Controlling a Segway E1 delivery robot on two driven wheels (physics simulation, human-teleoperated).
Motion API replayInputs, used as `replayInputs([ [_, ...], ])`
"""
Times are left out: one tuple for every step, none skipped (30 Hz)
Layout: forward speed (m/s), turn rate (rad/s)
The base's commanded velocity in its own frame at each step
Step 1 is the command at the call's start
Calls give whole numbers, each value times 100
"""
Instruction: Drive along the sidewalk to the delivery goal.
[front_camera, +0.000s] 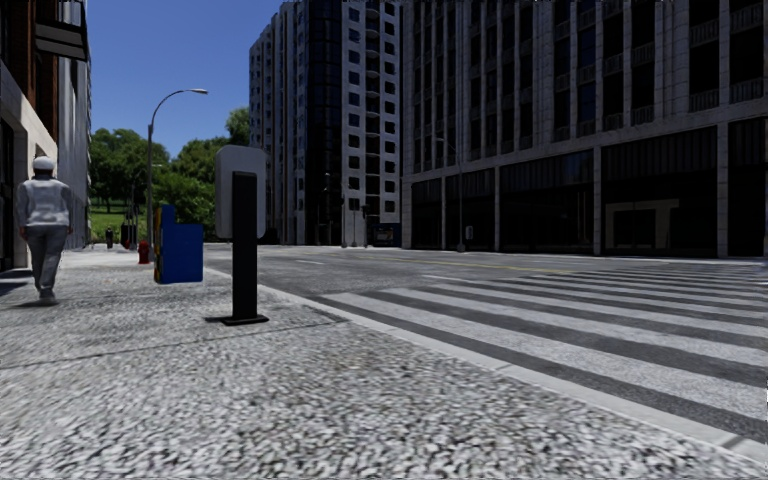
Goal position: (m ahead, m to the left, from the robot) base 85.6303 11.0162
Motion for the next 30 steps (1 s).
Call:
replayInputs([
  [118, -45],
  [119, -45],
  [122, -45],
  [122, -45],
  [126, -45],
  [126, -45],
  [127, -45],
  [127, -45],
  [127, -45],
  [127, -45],
  [127, -45],
  [127, -45],
  [128, -45],
  [128, -45],
  [129, -45],
  [129, -45],
  [130, -45],
  [131, -45],
  [133, -45],
  [133, -45],
  [133, -45],
  [133, -45],
  [133, -45],
  [133, -45],
  [133, -45],
  [134, -45],
  [134, -45],
  [134, -45],
  [134, -45],
  [134, -45],
])
